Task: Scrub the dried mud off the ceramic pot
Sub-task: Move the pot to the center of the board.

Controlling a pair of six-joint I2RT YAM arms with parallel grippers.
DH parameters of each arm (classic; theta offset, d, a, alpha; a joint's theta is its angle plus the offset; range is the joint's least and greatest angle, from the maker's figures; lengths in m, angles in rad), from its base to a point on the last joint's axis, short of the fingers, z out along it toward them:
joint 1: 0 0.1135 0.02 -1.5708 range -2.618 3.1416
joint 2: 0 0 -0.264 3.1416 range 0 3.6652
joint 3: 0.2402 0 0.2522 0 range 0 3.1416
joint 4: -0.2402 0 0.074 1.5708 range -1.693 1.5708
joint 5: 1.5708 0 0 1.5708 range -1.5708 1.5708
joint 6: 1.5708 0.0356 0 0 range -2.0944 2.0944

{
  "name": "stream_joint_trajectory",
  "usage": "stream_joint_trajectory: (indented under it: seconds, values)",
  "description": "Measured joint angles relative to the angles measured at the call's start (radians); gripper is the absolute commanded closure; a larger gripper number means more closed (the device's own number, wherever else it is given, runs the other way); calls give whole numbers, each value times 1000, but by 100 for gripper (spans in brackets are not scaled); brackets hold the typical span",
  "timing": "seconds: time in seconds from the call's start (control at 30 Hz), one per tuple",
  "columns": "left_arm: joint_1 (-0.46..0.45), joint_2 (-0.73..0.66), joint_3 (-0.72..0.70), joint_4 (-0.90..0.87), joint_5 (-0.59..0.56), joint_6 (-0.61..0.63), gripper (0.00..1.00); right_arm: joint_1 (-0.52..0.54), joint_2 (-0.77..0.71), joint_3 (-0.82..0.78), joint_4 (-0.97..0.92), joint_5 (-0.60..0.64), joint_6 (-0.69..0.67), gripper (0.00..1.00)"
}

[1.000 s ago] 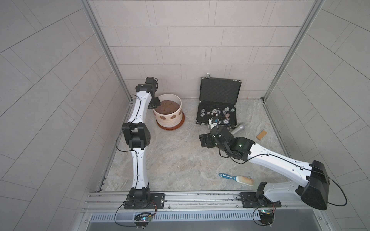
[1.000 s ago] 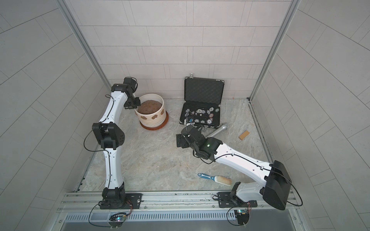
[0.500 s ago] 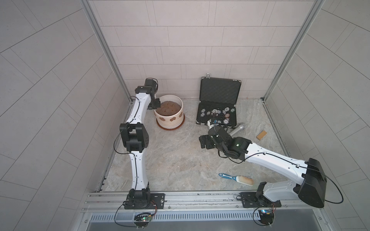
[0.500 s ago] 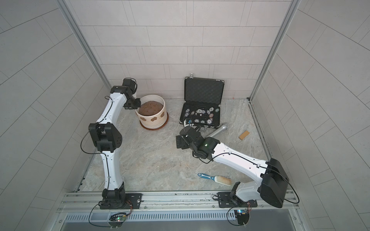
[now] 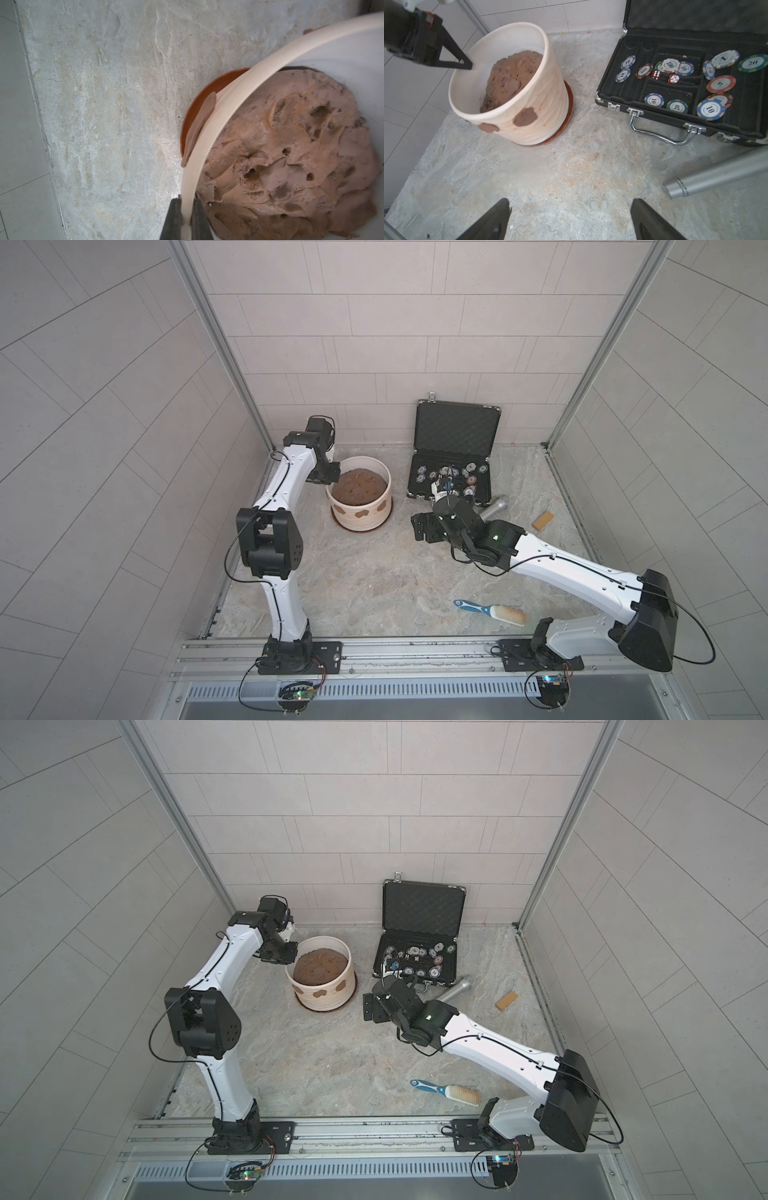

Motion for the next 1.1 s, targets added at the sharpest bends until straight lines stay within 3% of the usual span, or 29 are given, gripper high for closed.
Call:
stream_joint_trajectory:
  seconds: [0.1, 0.23, 0.33, 0.47, 0.57, 0.67, 0.7, 0.8, 0.97, 1.1]
  values:
    - [-47, -72, -93, 14, -19, -3, 100, -101, -19, -35, -5, -57, 85, 12]
    - [-127, -127, -156, -6, -25, -4, 100, -256, -72, -73, -156, -123, 216, 11]
    - [-184, -136, -163, -20, -14, -5, 100, -280, -138, -75, -331, -148, 337, 13]
    - [-240, -136, -161, -28, -6, -13, 100, -278, -294, -175, -456, -249, 521, 24]
    - [-274, -135, -161, -34, -25, -32, 84, -269, -378, -303, -475, -362, 661, 26]
    - [-296, -130, -159, -47, -17, -48, 49, -213, -394, -420, -470, -449, 813, 28]
    - [-304, -123, -157, -56, -11, -50, 42, -195, -392, -447, -471, -469, 857, 29]
    - [-314, -91, -127, -91, 4, -57, 37, -179, -374, -490, -467, -503, 975, 30]
    - [-309, -80, -32, -142, 43, -64, 15, -140, -364, -556, -394, -505, 1170, 31]
    - [-298, -104, 53, -165, 55, -69, 5, -119, -364, -591, -369, -475, 1285, 29]
